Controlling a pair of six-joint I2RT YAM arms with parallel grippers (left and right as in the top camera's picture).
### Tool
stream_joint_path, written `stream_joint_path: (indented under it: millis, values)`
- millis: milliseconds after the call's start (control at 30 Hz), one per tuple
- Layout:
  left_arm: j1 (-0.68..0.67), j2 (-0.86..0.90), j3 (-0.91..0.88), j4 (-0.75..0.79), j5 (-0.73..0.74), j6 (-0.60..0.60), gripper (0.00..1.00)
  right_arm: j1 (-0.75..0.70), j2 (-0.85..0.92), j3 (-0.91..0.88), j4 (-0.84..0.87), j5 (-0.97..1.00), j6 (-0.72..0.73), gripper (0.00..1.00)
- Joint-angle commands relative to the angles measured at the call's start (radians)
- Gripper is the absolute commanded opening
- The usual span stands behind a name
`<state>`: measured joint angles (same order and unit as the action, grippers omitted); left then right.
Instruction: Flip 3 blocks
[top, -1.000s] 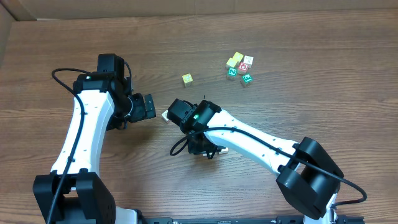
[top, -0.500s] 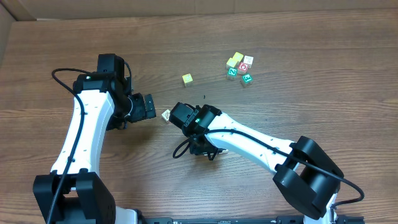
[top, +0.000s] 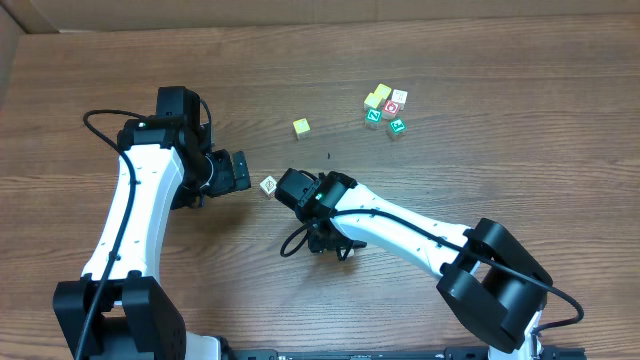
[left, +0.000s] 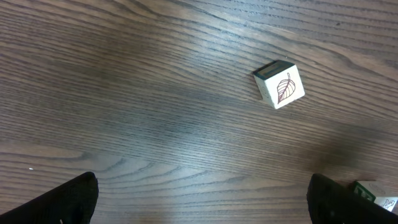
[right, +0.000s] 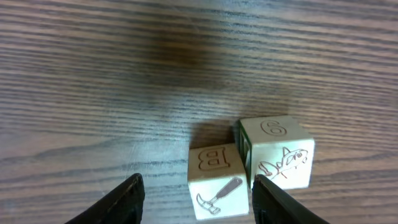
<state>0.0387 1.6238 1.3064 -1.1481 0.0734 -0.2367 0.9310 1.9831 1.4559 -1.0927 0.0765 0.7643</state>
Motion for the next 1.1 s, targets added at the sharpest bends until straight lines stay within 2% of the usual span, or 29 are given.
stream_joint_path:
  millis: [0, 133, 200, 233, 300, 533, 867, 1067]
  values:
    - [-0.006, 0.007, 0.021, 0.001, -0.006, 0.005, 1.00, 0.001, -0.065, 0.089, -0.007, -0.003, -0.037, 0.57]
    - [-0.006, 0.007, 0.021, 0.000, -0.006, 0.005, 1.00, 0.001, -0.099, 0.119, -0.049, -0.011, -0.036, 0.57]
    - [-0.006, 0.007, 0.021, 0.001, -0.006, 0.005, 1.00, 0.001, -0.101, 0.119, -0.098, -0.028, -0.035, 0.48]
    - [-0.006, 0.007, 0.021, 0.001, -0.006, 0.005, 1.00, 0.001, -0.101, 0.116, -0.130, -0.035, -0.035, 0.38]
    - [-0.006, 0.007, 0.021, 0.001, -0.006, 0.005, 1.00, 0.003, -0.101, 0.102, -0.191, -0.042, -0.035, 0.05]
    - [-0.006, 0.007, 0.021, 0.001, -0.006, 0.005, 1.00, 0.037, -0.101, 0.000, -0.236, -0.064, -0.032, 0.04]
    - [-0.006, 0.007, 0.021, 0.001, -0.006, 0.005, 1.00, 0.100, -0.101, -0.137, -0.008, -0.064, -0.030, 0.04]
    - [-0.006, 0.007, 0.021, 0.000, -0.006, 0.005, 1.00, 0.113, -0.101, -0.204, 0.056, -0.056, -0.020, 0.04]
